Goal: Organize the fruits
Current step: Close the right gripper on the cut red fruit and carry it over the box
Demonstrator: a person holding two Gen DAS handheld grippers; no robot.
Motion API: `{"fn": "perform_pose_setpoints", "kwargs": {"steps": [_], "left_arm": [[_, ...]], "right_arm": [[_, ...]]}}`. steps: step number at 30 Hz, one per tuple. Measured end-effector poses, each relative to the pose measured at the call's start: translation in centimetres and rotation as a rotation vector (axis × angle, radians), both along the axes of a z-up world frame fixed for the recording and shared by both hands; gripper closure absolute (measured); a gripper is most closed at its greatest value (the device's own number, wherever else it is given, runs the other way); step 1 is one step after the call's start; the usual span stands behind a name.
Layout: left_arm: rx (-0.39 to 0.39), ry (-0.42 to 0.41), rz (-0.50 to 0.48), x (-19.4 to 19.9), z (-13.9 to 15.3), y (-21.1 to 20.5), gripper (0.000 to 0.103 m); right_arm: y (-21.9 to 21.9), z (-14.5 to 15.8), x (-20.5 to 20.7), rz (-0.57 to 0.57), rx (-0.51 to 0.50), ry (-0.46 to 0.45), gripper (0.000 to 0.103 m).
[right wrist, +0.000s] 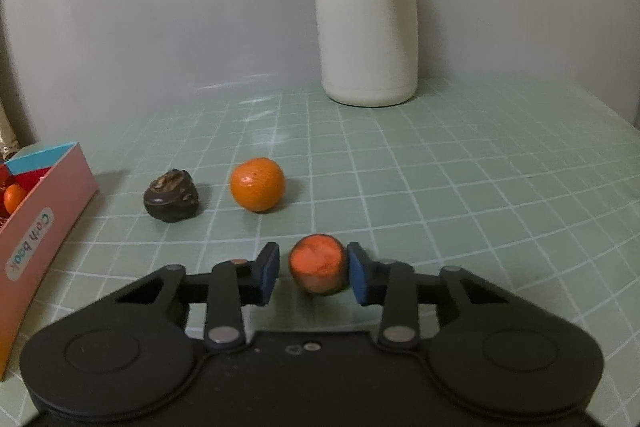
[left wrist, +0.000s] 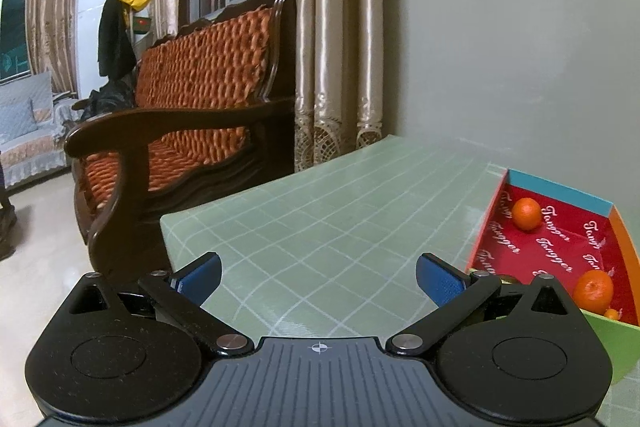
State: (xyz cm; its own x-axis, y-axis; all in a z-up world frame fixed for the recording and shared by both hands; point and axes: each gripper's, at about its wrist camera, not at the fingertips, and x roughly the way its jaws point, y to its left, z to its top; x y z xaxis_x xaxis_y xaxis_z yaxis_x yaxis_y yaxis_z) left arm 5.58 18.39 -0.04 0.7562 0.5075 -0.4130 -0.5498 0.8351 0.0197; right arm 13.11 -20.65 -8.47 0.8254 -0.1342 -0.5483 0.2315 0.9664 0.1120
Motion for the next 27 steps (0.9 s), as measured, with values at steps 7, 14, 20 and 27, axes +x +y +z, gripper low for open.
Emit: {"fn": "perform_pose_setpoints", "kwargs": {"steps": [7, 14, 20, 27], "left_arm": [[0.004, 0.013, 0.016, -0.3, -0.4, 0.6, 0.0], [0.001, 0.023, 0.045, -0.7, -0.6, 1.5, 0.0], [-0.001, 0.031, 0.066, -1.1, -0.8, 2.2, 0.0], [-0.003, 0.033, 0.086, -1.5, -1.0, 3.1, 0.0]], "right_arm": [[1.4, 0.3, 0.0, 0.059, 0.002, -0.024, 0.074], [2.7, 0.9, -0.1, 0.133, 0.028, -0.072, 0.074], [4.8, 1.9, -0.6, 0.226, 0.023, -0.144, 0.074], [6.9, 2.7, -0.9, 0.31, 0.018, -0.191, 0.074]]}}
